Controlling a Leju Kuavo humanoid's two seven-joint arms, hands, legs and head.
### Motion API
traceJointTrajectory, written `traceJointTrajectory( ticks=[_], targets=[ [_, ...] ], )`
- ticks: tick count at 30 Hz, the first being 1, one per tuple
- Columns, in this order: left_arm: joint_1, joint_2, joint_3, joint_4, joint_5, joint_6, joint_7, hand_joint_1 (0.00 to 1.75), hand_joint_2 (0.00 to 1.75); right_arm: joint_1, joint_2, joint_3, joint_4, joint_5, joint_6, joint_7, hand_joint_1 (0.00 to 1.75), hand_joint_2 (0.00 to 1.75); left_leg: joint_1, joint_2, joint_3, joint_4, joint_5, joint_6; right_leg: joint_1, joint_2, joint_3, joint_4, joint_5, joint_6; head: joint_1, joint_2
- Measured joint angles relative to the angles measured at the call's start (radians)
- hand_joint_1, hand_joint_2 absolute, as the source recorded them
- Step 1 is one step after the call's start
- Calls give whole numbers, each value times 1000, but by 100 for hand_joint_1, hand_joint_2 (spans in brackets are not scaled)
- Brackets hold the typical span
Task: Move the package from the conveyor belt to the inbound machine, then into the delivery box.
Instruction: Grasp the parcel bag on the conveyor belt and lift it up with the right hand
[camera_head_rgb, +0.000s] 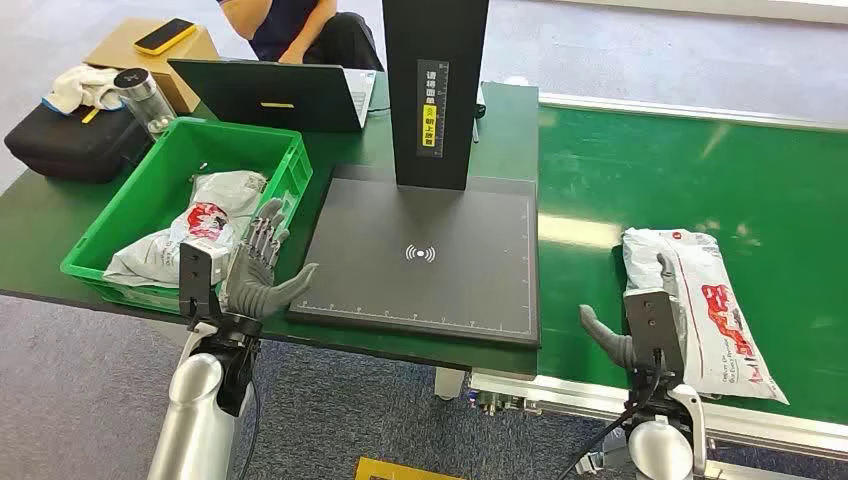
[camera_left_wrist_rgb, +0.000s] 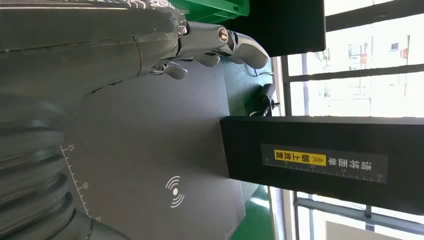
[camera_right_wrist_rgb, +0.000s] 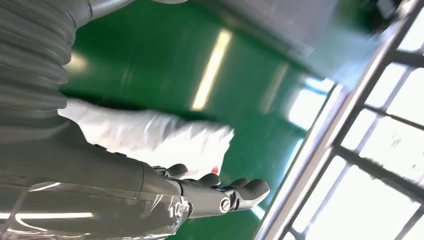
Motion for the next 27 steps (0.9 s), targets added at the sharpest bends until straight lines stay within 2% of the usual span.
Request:
traceJointTrajectory(
  ticks=[2, 6, 9, 13, 16, 20, 25, 26, 27],
  targets=[
    [0, 0, 0, -2, 1, -2, 3, 0, 175, -30, -15, -16, 41, 27, -26, 27, 0, 175, 0, 1, 0, 0, 0, 0, 0, 2, -1, 0, 1, 1, -1, 0],
    [-2, -2, -3, -9, 3, -8, 14, 0, 175, -120, -83, -107, 211, 78, -114, 79, 0, 175, -2, 0, -1, 1, 1, 2, -1, 1, -1, 0, 1, 3, 0, 0],
    [-5, -2, -8, -9, 3, -9, 16, 0, 175, -149, -123, -158, 312, 106, -127, 131, 0, 175, -2, -1, -1, 1, 1, 3, -1, 0, -1, 0, 1, 4, 0, 0],
    [-11, -2, -23, -9, 6, -8, 15, 0, 175, -169, -160, -183, 435, 226, -117, 297, 0, 175, -2, -1, -2, 1, 0, 3, -1, 0, -1, 0, 1, 4, 0, 0],
    [-11, -1, -28, -8, 10, -5, 16, 0, 175, -190, -183, -187, 527, 298, -112, 376, 0, 175, -2, 0, -2, 1, 0, 3, -1, 0, -1, 0, 1, 4, 0, 0],
    [-9, -1, -32, -8, 13, -2, 17, 0, 175, -209, -199, -189, 617, 337, -94, 426, 0, 175, -2, -1, -2, 1, 0, 3, -1, 0, -1, 0, 1, 4, 0, 0],
    [-6, 0, -36, -7, 13, 4, 19, 0, 175, -222, -206, -192, 688, 356, -25, 431, 0, 175, -2, -1, -2, 1, 0, 3, -1, 0, -1, 0, 1, 4, 0, 0],
    [-6, 0, -36, -6, 13, 6, 19, 0, 175, -225, -206, -192, 697, 358, -19, 428, 8, 175, -2, 0, -2, 1, 0, 3, -1, 0, -1, 0, 1, 4, 0, 0],
    [-6, 0, -37, -6, 13, 7, 19, 0, 175, -229, -207, -192, 705, 359, -17, 423, 52, 175, -2, 0, -2, 1, 0, 3, -1, 1, -1, 0, 1, 4, 0, 0]
  ],
)
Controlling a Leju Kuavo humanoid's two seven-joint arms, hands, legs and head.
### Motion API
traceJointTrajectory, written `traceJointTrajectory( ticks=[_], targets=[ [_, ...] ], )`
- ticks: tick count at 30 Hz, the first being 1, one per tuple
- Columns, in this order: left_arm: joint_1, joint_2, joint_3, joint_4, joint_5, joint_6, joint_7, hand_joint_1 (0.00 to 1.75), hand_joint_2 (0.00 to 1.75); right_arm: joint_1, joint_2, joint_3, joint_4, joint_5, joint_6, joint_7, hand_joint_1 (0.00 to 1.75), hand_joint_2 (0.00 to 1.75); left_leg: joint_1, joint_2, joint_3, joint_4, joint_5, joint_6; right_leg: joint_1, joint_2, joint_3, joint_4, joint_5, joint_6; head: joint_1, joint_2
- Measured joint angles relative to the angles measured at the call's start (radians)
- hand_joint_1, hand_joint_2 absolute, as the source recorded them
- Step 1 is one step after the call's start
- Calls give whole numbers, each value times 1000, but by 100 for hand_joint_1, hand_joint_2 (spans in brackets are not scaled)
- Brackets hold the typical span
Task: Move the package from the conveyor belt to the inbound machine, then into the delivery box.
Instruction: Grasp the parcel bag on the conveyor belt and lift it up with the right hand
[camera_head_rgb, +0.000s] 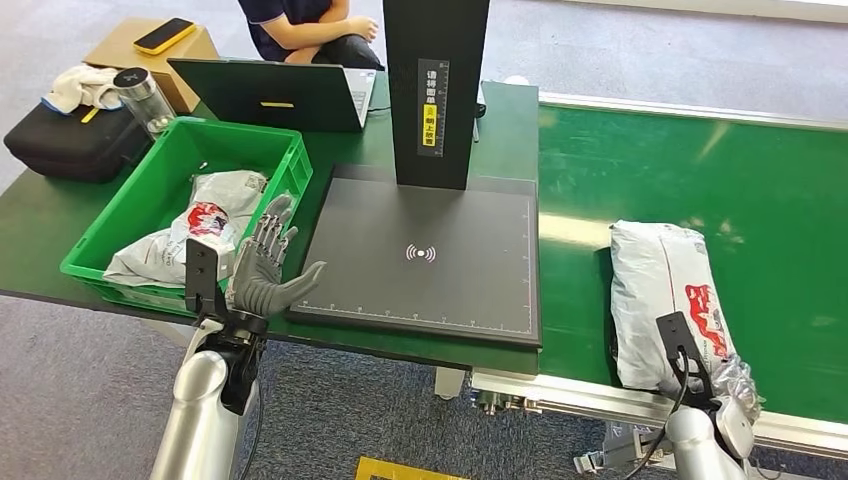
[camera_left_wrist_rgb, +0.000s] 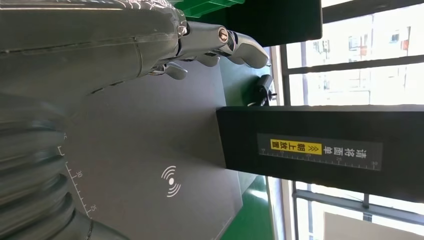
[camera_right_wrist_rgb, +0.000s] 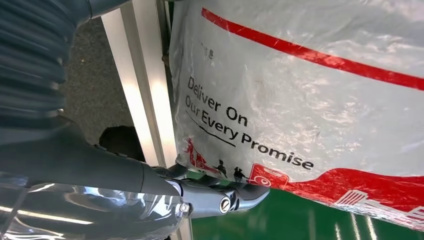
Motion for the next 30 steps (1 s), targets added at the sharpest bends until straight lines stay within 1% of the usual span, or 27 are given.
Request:
traceJointTrajectory(
  ticks=[2, 3, 7, 10, 17, 22, 30],
  targets=[
    [0, 0, -2, 1, 0, 3, 0, 0, 175, -7, -1, -1, 12, -1, -8, -13, 139, 175, 0, 0, 0, 0, 0, 0, 0, 0, 0, 0, 0, 0, 0, 0],
    [1, 0, -2, 1, 1, 4, 0, 0, 175, -9, -2, -3, 17, -5, -15, -24, 175, 175, 0, 0, 0, 0, 0, 0, 0, 0, 0, 0, 0, 0, 0, 0],
    [9, 0, -3, 1, 3, 8, 1, 0, 175, -12, -2, -14, 24, -31, -32, -77, 175, 175, -1, 0, 0, 0, 1, 1, -1, -1, 0, 0, 1, 1, 0, 0],
    [11, 0, -3, 1, 2, 9, 3, 0, 175, -13, -1, -19, 22, -43, -32, -95, 175, 175, -1, 0, 0, 0, 1, 1, -1, -1, 0, 0, 1, 1, 0, 0],
    [10, 0, -4, 1, -2, 9, 6, 0, 175, -11, 5, -32, 3, -54, -34, -115, 175, 175, -1, 0, 0, 0, 1, 1, -1, -1, 0, 0, 1, 1, 0, 0],
    [8, 0, -4, 1, -11, 9, 6, 0, 175, 4, 12, -38, -26, -62, -19, -136, 175, 175, -1, 0, 0, 0, 1, 1, -1, -1, 0, 0, 1, 1, 0, 0],
    [7, 0, -4, 1, -11, 9, 6, 0, 175, 17, 20, -42, -49, -69, -11, -143, 175, 175, -1, 0, -1, 0, 0, 1, -1, -1, 0, 0, 1, 1, 0, 0]
  ],
)
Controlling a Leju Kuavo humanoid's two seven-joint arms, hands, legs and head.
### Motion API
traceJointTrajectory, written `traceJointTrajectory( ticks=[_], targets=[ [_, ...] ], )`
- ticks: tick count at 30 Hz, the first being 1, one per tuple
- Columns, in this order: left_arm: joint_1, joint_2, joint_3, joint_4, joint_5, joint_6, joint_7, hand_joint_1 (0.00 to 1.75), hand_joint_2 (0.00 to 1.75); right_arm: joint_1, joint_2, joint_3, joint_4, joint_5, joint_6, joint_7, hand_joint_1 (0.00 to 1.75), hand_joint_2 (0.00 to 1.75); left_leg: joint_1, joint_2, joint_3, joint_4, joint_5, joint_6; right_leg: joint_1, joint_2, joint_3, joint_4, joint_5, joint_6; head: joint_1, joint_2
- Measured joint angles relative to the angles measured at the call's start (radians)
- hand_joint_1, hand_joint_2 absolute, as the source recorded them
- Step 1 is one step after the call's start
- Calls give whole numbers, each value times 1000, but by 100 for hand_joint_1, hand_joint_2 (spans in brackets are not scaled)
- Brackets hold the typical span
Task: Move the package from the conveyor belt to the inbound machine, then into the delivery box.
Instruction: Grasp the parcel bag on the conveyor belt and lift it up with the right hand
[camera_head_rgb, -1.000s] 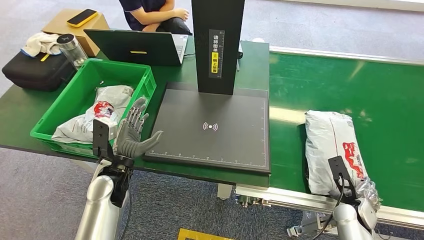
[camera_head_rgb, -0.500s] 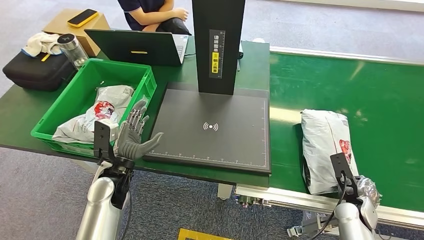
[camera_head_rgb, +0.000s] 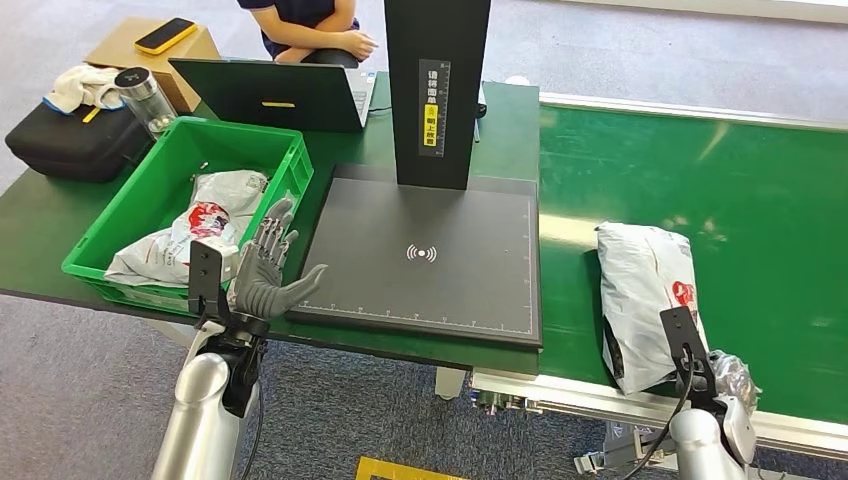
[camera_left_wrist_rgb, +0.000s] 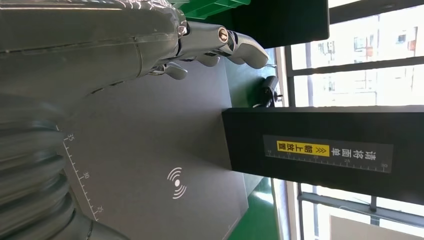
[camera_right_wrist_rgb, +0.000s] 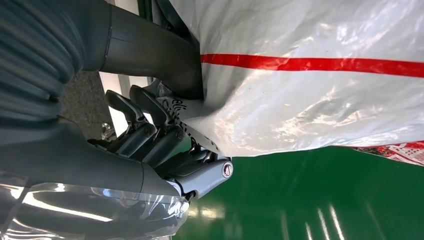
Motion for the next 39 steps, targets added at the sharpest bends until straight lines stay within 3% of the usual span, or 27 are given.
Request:
traceJointTrajectory(
  ticks=[3, 9, 15, 23, 39],
  targets=[
    [0, 0, 0, 0, 0, 1, -3, 0, 175, 11, 4, -3, -18, -41, -44, -52, 175, 175, 0, 0, 0, 0, 0, 0, 0, 0, 0, 0, 0, 0, 0, 0],
    [2, 1, -2, 0, 0, 6, -9, 0, 175, 82, 56, -41, -222, -313, -317, -356, 175, 175, 0, -1, -1, 0, 0, 0, 0, -1, -1, 0, -1, 0, 0, 0],
    [-18, 1, -8, 12, 8, 18, -23, 0, 175, 163, 127, -40, -463, -344, -458, -496, 175, 175, 0, -1, -1, -1, 0, 0, 0, 0, -1, 0, -1, 0, 0, 0],
    [-33, 1, -12, 27, 12, 21, -27, 0, 175, 191, 190, -40, -623, -312, -475, -531, 175, 175, 0, 0, -1, 0, 0, 0, 0, 0, -1, 0, -1, 1, 0, 0],
    [-36, 1, -15, 32, 12, 21, -27, 0, 175, 201, 210, -40, -670, -311, -475, -531, 175, 175, 0, 0, -1, 0, 0, 0, 0, 0, -1, 0, -1, 1, 0, 0]
  ],
)
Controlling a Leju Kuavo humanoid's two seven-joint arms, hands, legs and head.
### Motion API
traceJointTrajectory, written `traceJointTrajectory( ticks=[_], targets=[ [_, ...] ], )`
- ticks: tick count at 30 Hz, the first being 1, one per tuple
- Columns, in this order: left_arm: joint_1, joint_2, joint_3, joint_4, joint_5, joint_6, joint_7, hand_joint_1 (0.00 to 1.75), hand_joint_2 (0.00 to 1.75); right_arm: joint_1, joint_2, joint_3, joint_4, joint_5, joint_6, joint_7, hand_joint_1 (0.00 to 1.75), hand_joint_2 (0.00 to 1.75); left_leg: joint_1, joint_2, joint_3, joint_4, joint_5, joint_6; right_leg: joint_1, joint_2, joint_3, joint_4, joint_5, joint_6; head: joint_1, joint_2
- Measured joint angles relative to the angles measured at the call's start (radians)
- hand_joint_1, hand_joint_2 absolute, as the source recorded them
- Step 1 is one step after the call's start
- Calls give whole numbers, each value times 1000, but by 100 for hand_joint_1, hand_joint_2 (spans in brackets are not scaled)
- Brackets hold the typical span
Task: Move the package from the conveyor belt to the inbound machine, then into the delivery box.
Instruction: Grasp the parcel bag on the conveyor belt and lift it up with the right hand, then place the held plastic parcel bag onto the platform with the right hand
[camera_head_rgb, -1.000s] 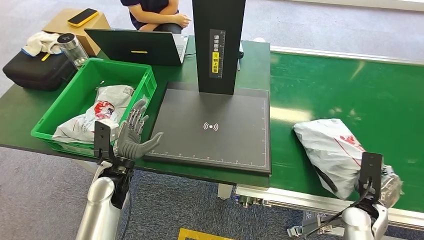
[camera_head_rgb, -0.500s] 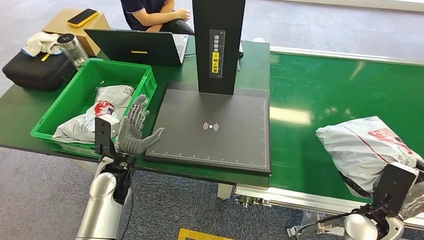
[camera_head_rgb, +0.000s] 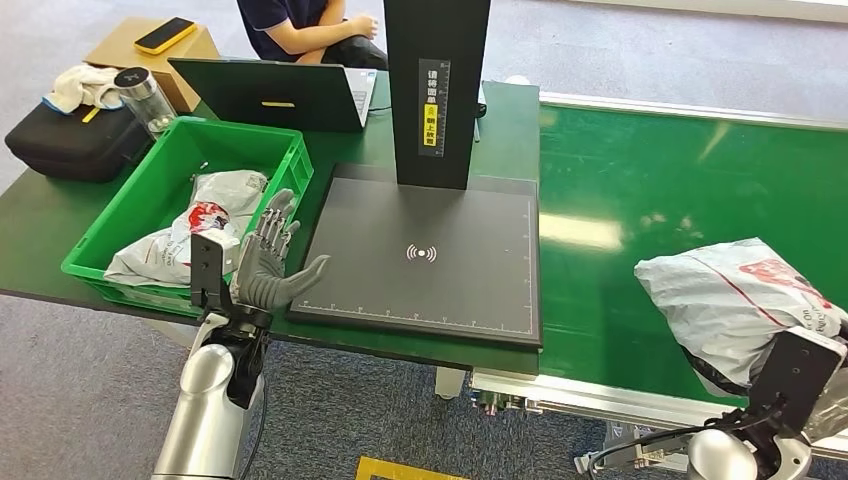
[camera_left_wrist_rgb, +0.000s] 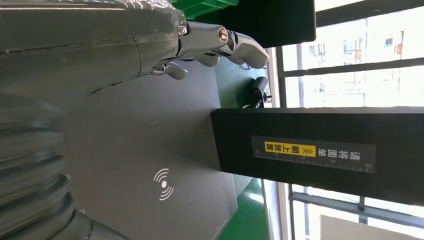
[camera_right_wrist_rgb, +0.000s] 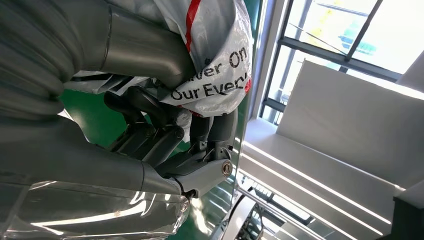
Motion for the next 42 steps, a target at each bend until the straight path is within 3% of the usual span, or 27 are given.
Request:
traceJointTrajectory(
  ticks=[4, 11, 15, 18, 22, 28, 34, 39, 42],
  targets=[
    [-2, 0, -3, 2, 2, 0, 0, 0, 175, 0, 3, -1, -5, 5, 0, -25, 175, 175, 0, 0, 0, 0, 0, 0, 0, 0, 0, 0, 0, 0, 0, 0],
    [-15, 0, -15, 8, 12, 3, 1, 0, 175, -2, 41, -8, -79, 32, -1, -141, 175, 175, 0, 0, 0, 0, 0, 0, 0, 0, 0, 0, 0, 0, 0, 0],
    [-20, 0, -20, 9, 20, 8, 2, 0, 175, -7, 45, 34, -131, 87, -2, -152, 175, 175, 0, 0, -1, 0, 0, 0, 0, 0, 0, 0, 0, 0, 0, 0],
    [-23, 1, -22, 11, 31, 15, -1, 0, 175, 1, 44, 149, -203, 218, -2, -153, 175, 175, 0, 0, -1, 0, 0, 0, 0, 0, 0, 1, 0, 0, 0, 0],
    [-23, 3, -30, 19, 47, 28, -17, 0, 175, 8, 40, 401, -298, 385, -4, -161, 175, 175, 1, 2, 0, -1, 0, 0, 1, 2, -1, 1, 0, -1, 0, 0],
    [-24, 12, -44, 35, 67, 41, -36, 0, 175, -18, 0, 629, -300, 395, -4, -158, 175, 175, 1, 2, 0, -1, 0, 0, 1, 2, -1, 1, 0, -1, 0, 0],
    [-23, 23, -46, 42, 84, 44, -40, 0, 175, -68, -41, 756, -229, 402, -4, -153, 175, 175, 0, 1, -1, 0, 0, 0, 0, 0, 0, 1, 0, 0, 0, 0],
    [-20, 33, -48, 42, 97, 46, -42, 0, 175, -145, -109, 908, -80, 411, 19, -20, 175, 175, 0, 1, -1, 0, 0, 0, 1, 1, 0, 1, 0, 0, 0, 0],
    [-11, 38, -48, 41, 97, 48, -42, 0, 175, -204, -154, 1018, 22, 406, 141, 112, 175, 175, 0, 1, 0, 0, 0, 0, 1, 1, 0, 1, 0, 0, 0, 0]
  ],
)
